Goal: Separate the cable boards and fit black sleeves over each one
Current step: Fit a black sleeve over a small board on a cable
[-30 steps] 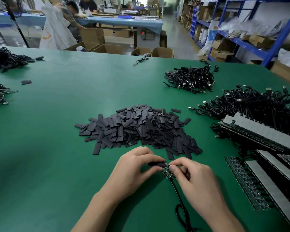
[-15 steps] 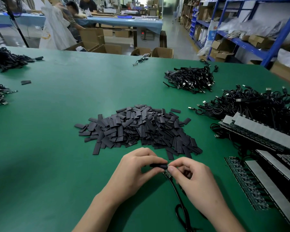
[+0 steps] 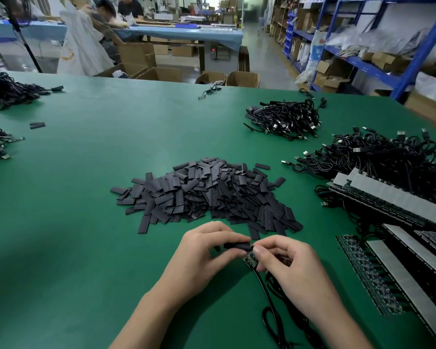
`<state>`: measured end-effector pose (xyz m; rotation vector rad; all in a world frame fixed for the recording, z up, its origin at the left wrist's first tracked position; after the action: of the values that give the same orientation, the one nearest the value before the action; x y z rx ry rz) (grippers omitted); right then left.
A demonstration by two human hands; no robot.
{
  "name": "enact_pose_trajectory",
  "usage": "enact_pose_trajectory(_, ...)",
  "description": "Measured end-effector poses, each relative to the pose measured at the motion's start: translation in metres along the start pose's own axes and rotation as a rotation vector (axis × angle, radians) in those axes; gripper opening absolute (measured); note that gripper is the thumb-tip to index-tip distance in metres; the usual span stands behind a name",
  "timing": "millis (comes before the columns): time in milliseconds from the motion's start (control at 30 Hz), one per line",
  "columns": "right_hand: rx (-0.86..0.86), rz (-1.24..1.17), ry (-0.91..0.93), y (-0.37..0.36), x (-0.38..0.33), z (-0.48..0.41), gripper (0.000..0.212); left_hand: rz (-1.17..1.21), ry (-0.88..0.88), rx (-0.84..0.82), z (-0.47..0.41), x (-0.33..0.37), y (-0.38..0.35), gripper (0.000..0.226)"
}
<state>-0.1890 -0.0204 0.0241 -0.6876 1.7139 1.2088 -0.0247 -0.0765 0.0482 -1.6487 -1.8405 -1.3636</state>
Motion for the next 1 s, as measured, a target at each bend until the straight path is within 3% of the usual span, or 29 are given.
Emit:
enact_pose_trajectory(200,-0.059,-0.071,-0.017,-0.006,-0.003,0.002,0.033,0.019,0.017,0.082,-0.002,0.000,0.005,0.030)
enact_pose_trajectory(300,-0.054,-0.113,-0.032,-0.007,0.000,0.000,0.032,0.003,0.035,0.217,-0.003,-0.001,0.017,0.039)
enact_pose_trajectory(533,-0.048,-0.174,-0.070,-0.008,0.001,0.000,0.024,0.193,0.220,0.363,0.004,-0.011,0.016,0.031)
enact_pose_trajectory(1000,-0.021,-0.153,-0.059,-0.006,-0.004,0.003,0.023,0.299,0.312,0.322,0.007,-0.010,0.005,0.027)
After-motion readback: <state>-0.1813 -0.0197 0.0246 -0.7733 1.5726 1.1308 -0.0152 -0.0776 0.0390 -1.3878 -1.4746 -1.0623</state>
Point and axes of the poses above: each hand's wrist, its own z-axis away from the middle knuckle, its own y-axis out of the back of the hand, x = y × z, the point moved 9 cm from there along -z, towards the middle knuckle, and after that the axes turned 12 degrees about x, right-handed, at the moved point
